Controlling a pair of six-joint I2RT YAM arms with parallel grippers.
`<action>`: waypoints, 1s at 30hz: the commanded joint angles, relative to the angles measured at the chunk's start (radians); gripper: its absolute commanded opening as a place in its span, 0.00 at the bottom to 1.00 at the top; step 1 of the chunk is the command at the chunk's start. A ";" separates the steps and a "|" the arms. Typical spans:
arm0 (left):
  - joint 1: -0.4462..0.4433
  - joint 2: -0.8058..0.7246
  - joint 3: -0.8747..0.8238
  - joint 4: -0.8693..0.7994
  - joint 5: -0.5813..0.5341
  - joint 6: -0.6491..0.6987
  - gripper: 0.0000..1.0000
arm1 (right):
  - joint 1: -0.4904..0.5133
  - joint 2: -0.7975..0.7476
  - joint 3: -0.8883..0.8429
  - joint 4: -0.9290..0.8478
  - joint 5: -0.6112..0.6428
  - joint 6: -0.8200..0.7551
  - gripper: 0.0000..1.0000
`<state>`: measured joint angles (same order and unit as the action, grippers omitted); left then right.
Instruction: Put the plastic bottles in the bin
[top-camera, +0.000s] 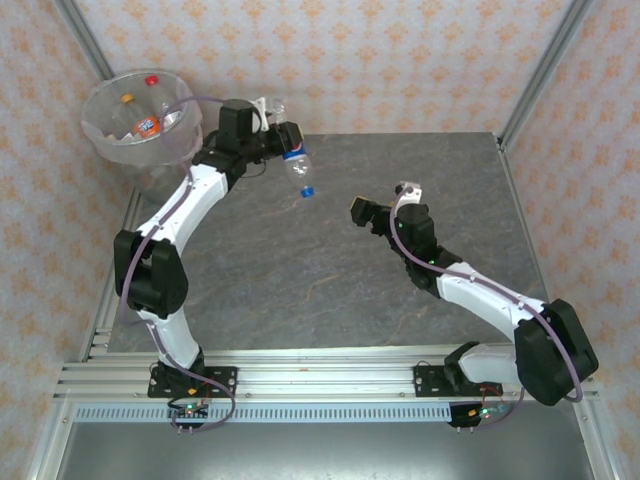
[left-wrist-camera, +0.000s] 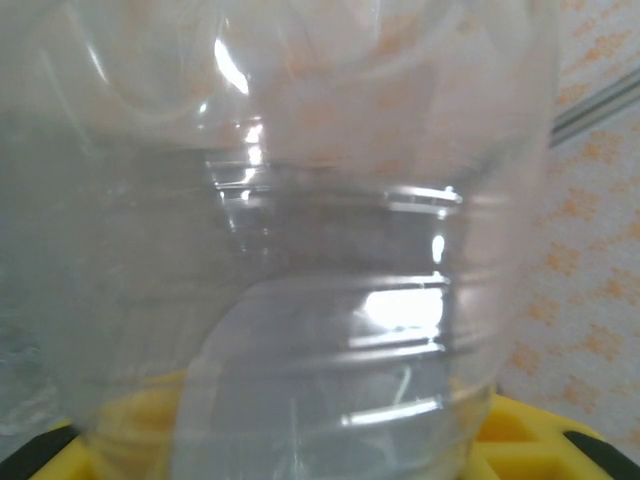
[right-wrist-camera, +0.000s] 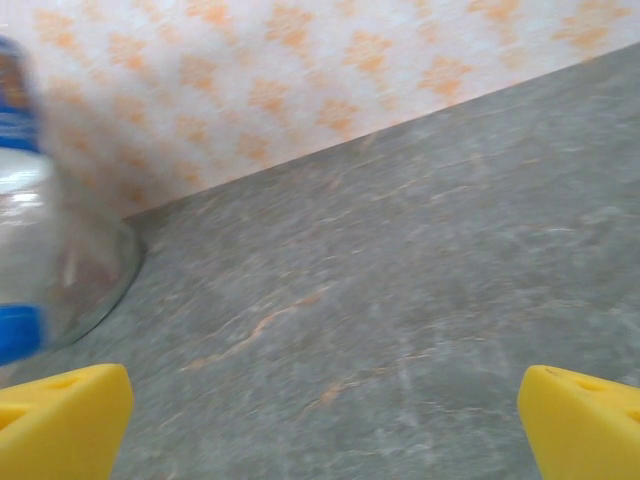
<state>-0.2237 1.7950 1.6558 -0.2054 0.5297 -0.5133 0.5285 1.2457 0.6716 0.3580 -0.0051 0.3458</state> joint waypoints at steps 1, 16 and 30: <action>0.042 -0.061 0.080 -0.135 -0.116 0.107 0.42 | -0.029 -0.020 -0.022 -0.047 0.134 0.082 0.99; 0.209 -0.026 0.404 -0.370 -0.302 0.301 0.43 | -0.082 -0.019 -0.046 -0.138 0.177 0.163 0.99; 0.316 0.035 0.626 -0.299 -0.643 0.425 0.43 | -0.087 -0.020 -0.076 -0.128 0.182 0.182 0.99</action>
<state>0.0750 1.8160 2.2768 -0.5663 0.0212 -0.1276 0.4480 1.2442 0.6083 0.2306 0.1513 0.5133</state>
